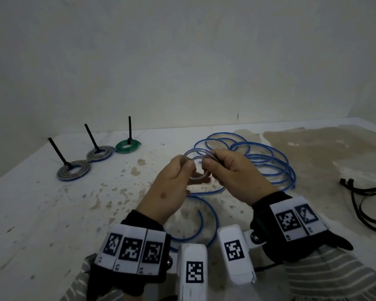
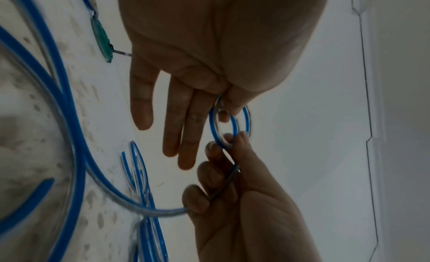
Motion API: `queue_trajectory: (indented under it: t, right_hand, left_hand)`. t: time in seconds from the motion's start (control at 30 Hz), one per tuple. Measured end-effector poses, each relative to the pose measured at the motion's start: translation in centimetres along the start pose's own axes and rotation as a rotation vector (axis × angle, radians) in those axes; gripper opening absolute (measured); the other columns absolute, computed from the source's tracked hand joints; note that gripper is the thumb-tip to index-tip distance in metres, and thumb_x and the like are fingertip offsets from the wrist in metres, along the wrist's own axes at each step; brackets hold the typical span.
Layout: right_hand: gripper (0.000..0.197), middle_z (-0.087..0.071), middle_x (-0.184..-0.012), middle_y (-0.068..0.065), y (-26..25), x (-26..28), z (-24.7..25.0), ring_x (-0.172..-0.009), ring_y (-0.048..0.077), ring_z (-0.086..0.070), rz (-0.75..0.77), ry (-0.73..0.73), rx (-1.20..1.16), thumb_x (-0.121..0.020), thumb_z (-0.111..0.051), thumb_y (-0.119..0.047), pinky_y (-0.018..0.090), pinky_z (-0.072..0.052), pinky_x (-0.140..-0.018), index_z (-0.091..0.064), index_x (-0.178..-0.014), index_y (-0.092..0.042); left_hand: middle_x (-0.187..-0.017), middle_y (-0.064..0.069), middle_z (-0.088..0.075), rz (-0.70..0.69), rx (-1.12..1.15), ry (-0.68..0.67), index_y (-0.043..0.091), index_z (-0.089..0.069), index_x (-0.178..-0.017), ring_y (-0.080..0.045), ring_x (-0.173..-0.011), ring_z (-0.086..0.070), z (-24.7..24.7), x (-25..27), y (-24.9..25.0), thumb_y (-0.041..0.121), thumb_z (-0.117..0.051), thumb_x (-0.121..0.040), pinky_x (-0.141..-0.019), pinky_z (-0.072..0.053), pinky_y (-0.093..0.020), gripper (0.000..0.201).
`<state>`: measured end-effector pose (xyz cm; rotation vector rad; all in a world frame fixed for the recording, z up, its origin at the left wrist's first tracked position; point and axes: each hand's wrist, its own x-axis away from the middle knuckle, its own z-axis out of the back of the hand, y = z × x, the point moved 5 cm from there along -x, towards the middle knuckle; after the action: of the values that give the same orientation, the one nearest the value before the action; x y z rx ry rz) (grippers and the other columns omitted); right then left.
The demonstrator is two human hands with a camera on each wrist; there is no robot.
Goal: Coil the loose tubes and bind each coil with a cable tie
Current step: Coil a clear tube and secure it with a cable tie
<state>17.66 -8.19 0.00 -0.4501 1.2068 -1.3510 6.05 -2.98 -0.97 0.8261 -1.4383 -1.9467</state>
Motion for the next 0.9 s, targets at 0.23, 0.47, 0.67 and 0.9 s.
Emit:
queue_trajectory:
  t: [0.23,0.47,0.67,0.9]
  right_hand:
    - [0.028,-0.049,-0.061,-0.011,0.1,0.3,-0.8,-0.058,-0.001,-0.046,-0.003,-0.137,0.272,-0.094,-0.048,-0.022,0.013,-0.036,-0.057,-0.05,-0.067,-0.028]
    - [0.022,-0.05,-0.065,-0.004,-0.1,0.4,-1.6,-0.059,0.005,-0.043,-0.011,-0.17,0.253,-0.093,-0.049,-0.023,0.017,-0.034,-0.057,-0.055,-0.072,-0.025]
    - [0.021,-0.059,-0.071,0.018,-0.1,0.4,-0.8,-0.063,0.017,-0.047,-0.006,-0.123,0.134,-0.091,-0.053,-0.026,0.027,-0.04,-0.062,-0.068,-0.079,-0.02]
    - [0.03,-0.037,-0.051,0.006,-0.3,0.3,2.4,-0.048,0.01,-0.034,-0.026,0.045,0.099,-0.089,-0.055,-0.024,0.022,-0.03,-0.051,-0.066,-0.062,-0.026]
  left_hand:
    - [-0.069,0.01,-0.071,-0.145,-0.174,-0.003,0.021,-0.069,-0.094,0.002,-0.065,-0.063,2.5,0.1,0.9,-0.001,-0.067,-0.079,-0.06,-0.045,-0.009,0.027]
    - [-0.066,-0.008,-0.07,-0.004,-0.188,-0.125,0.006,-0.07,-0.087,-0.01,-0.056,-0.062,2.3,0.3,0.2,0.001,-0.073,-0.073,-0.052,-0.052,-0.019,0.015]
    - [-0.066,-0.009,-0.067,0.005,-0.152,-0.12,0.0,-0.066,-0.081,-0.008,-0.054,-0.06,2.2,0.2,-0.4,-0.004,-0.073,-0.07,-0.053,-0.052,-0.018,0.013]
    - [-0.066,-0.008,-0.062,0.052,-0.022,-0.213,0.008,-0.066,-0.078,-0.01,-0.056,-0.059,0.9,0.5,-0.1,-0.005,-0.072,-0.072,-0.053,-0.051,-0.018,0.016]
